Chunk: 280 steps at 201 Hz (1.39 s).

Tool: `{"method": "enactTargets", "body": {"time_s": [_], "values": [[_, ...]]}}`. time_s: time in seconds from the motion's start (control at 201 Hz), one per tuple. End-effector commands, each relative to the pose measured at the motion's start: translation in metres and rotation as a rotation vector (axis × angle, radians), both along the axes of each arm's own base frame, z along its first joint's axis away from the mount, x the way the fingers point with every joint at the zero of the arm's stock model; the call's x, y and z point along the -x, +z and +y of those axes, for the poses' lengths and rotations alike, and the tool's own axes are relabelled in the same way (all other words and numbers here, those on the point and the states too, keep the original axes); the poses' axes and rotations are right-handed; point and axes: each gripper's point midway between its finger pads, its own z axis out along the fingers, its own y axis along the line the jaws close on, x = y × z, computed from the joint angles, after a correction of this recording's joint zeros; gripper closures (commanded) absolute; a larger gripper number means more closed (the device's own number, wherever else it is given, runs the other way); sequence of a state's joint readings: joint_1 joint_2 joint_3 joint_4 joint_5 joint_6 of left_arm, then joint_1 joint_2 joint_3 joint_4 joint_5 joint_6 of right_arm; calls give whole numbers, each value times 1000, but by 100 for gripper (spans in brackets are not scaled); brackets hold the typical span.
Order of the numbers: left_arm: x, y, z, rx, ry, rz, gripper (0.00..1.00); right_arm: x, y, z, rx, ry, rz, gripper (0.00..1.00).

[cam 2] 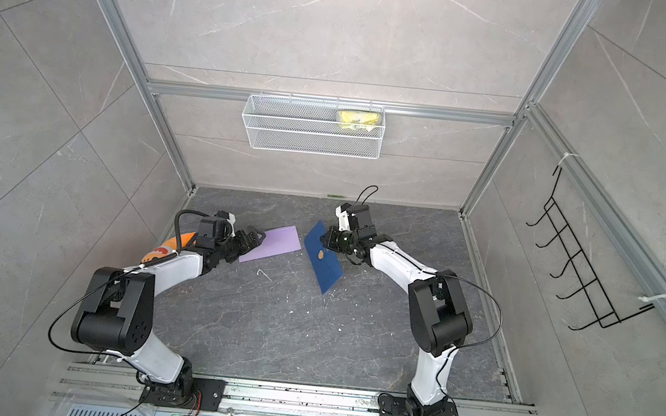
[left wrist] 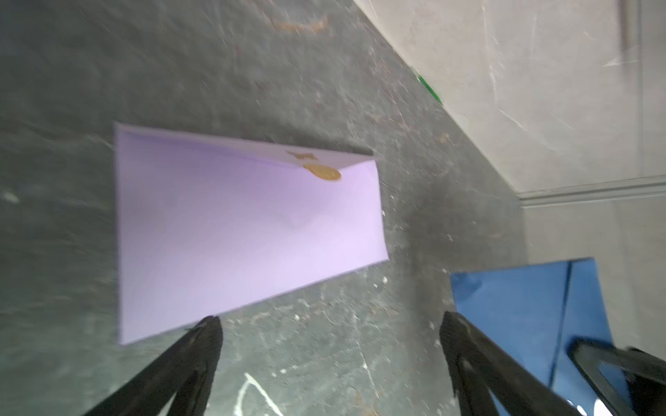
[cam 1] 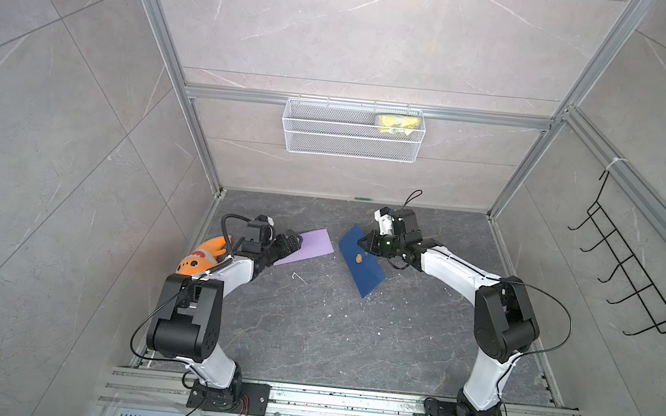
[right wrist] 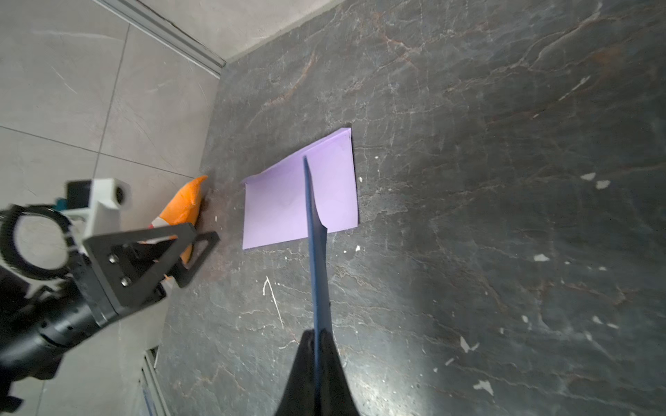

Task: Open the envelope
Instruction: Pick up the envelope from the center of the board.

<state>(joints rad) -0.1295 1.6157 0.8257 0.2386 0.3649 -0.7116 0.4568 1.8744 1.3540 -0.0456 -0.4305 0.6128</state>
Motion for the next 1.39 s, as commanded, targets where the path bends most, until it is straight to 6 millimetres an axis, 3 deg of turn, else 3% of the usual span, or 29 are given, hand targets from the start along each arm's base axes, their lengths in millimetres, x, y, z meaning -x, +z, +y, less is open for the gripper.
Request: {"method": "enactTargets", "body": {"time_s": [0.0,0.348,0.523,0.652,0.926,1.1,1.389], "values": [[-9,32,-45,242,-172,-129,10,-7,40,4,-112,-38,-73,94],[-4,48,-120,454,-345,-245,19,-6,46,4,-192,-59,-68,93],[-7,61,-142,530,-382,-291,27,-4,44,5,-193,-52,-59,93],[-12,64,-150,594,-395,-301,35,-3,44,5,-198,-51,-56,93],[-11,73,-156,607,-415,-324,36,-3,39,6,-198,-49,-45,93],[-11,78,-158,618,-422,-338,42,-4,36,6,-193,-51,-39,92],[-12,77,-158,604,-424,-337,69,-8,15,-6,-90,-99,-15,91]]}}
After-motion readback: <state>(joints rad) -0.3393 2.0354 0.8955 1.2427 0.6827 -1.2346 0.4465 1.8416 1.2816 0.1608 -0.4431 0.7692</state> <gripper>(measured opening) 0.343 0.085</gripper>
